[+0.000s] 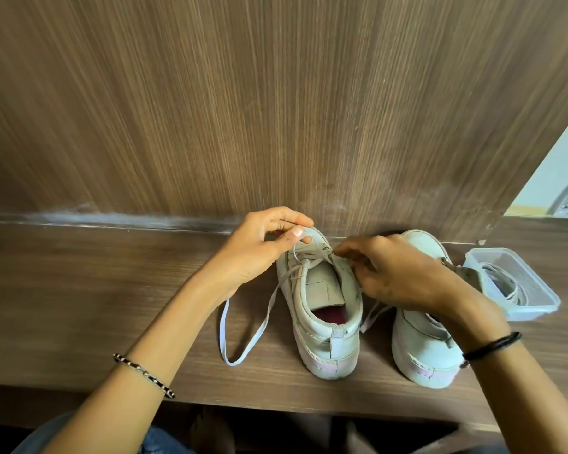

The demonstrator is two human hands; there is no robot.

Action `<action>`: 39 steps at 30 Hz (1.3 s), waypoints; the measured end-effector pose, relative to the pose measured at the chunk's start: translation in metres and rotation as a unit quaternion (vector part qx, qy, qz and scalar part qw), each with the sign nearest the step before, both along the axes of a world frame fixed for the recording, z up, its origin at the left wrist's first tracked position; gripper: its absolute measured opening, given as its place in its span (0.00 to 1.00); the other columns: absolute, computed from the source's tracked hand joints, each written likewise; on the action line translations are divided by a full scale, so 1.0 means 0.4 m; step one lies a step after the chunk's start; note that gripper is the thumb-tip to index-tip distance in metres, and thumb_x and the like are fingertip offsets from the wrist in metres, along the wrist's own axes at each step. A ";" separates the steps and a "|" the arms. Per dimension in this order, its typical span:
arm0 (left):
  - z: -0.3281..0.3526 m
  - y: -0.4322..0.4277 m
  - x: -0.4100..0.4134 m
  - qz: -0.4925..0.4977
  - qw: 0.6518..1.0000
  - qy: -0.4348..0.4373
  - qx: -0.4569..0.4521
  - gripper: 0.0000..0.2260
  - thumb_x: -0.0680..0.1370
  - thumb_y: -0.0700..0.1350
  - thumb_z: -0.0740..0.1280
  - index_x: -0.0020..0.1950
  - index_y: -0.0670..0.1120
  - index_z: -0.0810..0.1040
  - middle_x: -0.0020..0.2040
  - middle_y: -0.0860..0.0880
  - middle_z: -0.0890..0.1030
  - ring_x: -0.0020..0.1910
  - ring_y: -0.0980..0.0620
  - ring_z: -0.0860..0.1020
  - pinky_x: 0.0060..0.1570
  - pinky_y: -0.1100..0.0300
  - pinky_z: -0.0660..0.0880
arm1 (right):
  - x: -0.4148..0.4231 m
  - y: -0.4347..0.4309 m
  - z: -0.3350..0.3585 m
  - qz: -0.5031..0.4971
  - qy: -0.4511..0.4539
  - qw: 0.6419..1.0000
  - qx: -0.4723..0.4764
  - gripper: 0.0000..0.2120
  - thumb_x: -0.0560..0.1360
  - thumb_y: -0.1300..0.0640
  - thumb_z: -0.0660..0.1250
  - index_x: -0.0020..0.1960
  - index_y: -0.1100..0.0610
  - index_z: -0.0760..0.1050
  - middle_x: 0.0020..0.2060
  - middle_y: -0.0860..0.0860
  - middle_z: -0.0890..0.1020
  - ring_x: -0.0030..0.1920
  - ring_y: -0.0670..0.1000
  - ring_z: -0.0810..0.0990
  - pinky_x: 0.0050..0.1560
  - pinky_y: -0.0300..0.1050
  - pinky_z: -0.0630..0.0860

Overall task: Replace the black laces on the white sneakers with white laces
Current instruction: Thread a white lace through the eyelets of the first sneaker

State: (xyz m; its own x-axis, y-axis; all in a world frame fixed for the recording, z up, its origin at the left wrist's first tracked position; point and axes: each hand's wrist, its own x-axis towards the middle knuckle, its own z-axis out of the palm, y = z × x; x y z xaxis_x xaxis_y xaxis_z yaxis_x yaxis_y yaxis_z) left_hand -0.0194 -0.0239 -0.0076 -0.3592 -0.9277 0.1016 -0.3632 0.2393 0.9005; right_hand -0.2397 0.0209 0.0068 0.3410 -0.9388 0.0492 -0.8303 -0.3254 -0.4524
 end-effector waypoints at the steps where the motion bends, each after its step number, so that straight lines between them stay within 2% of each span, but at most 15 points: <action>1: 0.001 -0.001 0.002 0.000 1.000 -0.003 -0.001 0.07 0.83 0.45 0.67 0.58 0.53 0.83 0.50 0.57 0.86 0.53 0.65 0.81 0.48 0.74 0.68 | -0.003 -0.003 -0.002 0.002 0.003 1.000 0.007 0.18 0.78 0.65 0.62 0.63 0.53 0.82 0.55 0.46 0.86 0.58 0.48 0.82 0.61 0.46 0.78; 5: 0.004 -0.002 0.013 0.003 1.000 -0.006 0.000 0.07 0.83 0.46 0.67 0.58 0.53 0.82 0.50 0.57 0.86 0.53 0.66 0.80 0.47 0.77 0.69 | -0.005 -0.007 -0.006 -0.003 -0.001 1.000 0.010 0.13 0.81 0.60 0.66 0.61 0.51 0.83 0.51 0.43 0.86 0.54 0.43 0.82 0.59 0.40 0.78; 8: 0.007 -0.005 0.021 0.009 1.000 -0.005 -0.005 0.08 0.83 0.45 0.66 0.59 0.53 0.82 0.49 0.56 0.86 0.53 0.66 0.81 0.51 0.73 0.70 | 0.021 -0.011 -0.027 -0.016 -0.031 0.999 -0.020 0.10 0.80 0.60 0.67 0.59 0.53 0.83 0.48 0.45 0.87 0.49 0.42 0.83 0.54 0.35 0.78; 13: 0.007 -0.006 0.025 0.020 1.000 -0.002 -0.002 0.08 0.84 0.45 0.66 0.58 0.53 0.83 0.51 0.57 0.86 0.53 0.66 0.81 0.56 0.65 0.73 | 0.052 -0.005 -0.038 0.019 -0.053 0.996 -0.069 0.08 0.78 0.63 0.67 0.54 0.56 0.82 0.39 0.48 0.86 0.41 0.47 0.83 0.45 0.41 0.78; 15: 0.006 -0.006 0.023 0.017 1.000 0.003 0.016 0.08 0.84 0.46 0.66 0.57 0.54 0.83 0.52 0.56 0.86 0.54 0.65 0.81 0.55 0.63 0.73 | 0.046 -0.002 -0.028 0.020 -0.052 0.996 -0.068 0.08 0.78 0.63 0.67 0.53 0.56 0.82 0.35 0.47 0.85 0.38 0.47 0.82 0.42 0.38 0.77; 19: 0.008 -0.006 0.021 0.008 0.999 -0.003 0.037 0.08 0.84 0.48 0.65 0.57 0.54 0.84 0.51 0.57 0.86 0.51 0.65 0.82 0.52 0.65 0.72 | 0.029 -0.002 -0.020 0.011 -0.069 0.996 -0.061 0.02 0.78 0.60 0.71 0.47 0.55 0.83 0.26 0.42 0.78 0.32 0.41 0.78 0.36 0.29 0.70; 22: 0.009 -0.006 0.026 -0.006 0.999 -0.026 0.034 0.08 0.84 0.48 0.65 0.56 0.54 0.84 0.51 0.58 0.85 0.50 0.67 0.80 0.51 0.67 0.71 | 0.023 -0.004 -0.021 -0.006 -0.076 0.996 -0.054 0.03 0.78 0.56 0.72 0.46 0.54 0.83 0.25 0.43 0.77 0.30 0.42 0.76 0.35 0.29 0.69; 25: 0.005 -0.008 0.030 -0.013 0.998 -0.038 0.038 0.09 0.84 0.48 0.64 0.56 0.55 0.84 0.51 0.57 0.85 0.50 0.63 0.81 0.54 0.64 0.73 | 0.023 0.000 -0.016 -0.014 -0.076 0.996 -0.035 0.05 0.79 0.53 0.72 0.44 0.52 0.82 0.21 0.39 0.74 0.29 0.42 0.76 0.35 0.30 0.69; 28: 0.000 -0.012 0.032 -0.020 0.998 -0.047 0.045 0.10 0.85 0.49 0.63 0.56 0.56 0.84 0.47 0.58 0.85 0.51 0.57 0.82 0.61 0.57 0.77 | 0.021 0.000 -0.011 -0.027 -0.060 0.997 -0.035 0.08 0.79 0.50 0.72 0.41 0.48 0.80 0.21 0.39 0.73 0.29 0.44 0.74 0.33 0.33 0.69; 31: 0.001 -0.014 0.035 -0.027 0.996 -0.051 0.061 0.11 0.85 0.50 0.62 0.56 0.57 0.84 0.42 0.60 0.83 0.48 0.64 0.80 0.63 0.56 0.75 | 0.013 0.001 -0.004 -0.043 -0.039 0.998 -0.034 0.08 0.78 0.51 0.71 0.40 0.50 0.80 0.22 0.41 0.73 0.29 0.45 0.73 0.32 0.35 0.69; 34: 0.003 -0.011 0.035 -0.032 0.995 -0.059 0.074 0.11 0.86 0.49 0.61 0.57 0.57 0.84 0.47 0.58 0.85 0.52 0.60 0.81 0.62 0.55 0.76 | 0.012 0.005 0.005 -0.061 -0.054 0.996 -0.041 0.09 0.76 0.55 0.70 0.37 0.53 0.78 0.25 0.46 0.78 0.29 0.46 0.75 0.34 0.35 0.72; 37: 0.006 -0.011 0.035 -0.032 0.994 -0.065 0.077 0.11 0.86 0.47 0.60 0.59 0.55 0.82 0.50 0.58 0.86 0.55 0.59 0.82 0.60 0.57 0.76 | 0.012 0.010 0.017 -0.098 -0.080 0.991 -0.031 0.11 0.75 0.49 0.68 0.36 0.53 0.78 0.29 0.49 0.83 0.33 0.47 0.80 0.37 0.39 0.76; 39: 0.006 -0.013 0.039 -0.030 0.994 -0.064 0.081 0.11 0.86 0.45 0.61 0.59 0.52 0.82 0.50 0.57 0.86 0.54 0.60 0.82 0.58 0.59 0.77 | 0.010 0.011 0.020 -0.111 -0.091 0.990 -0.015 0.13 0.76 0.48 0.67 0.36 0.54 0.78 0.30 0.47 0.84 0.32 0.45 0.80 0.36 0.35 0.75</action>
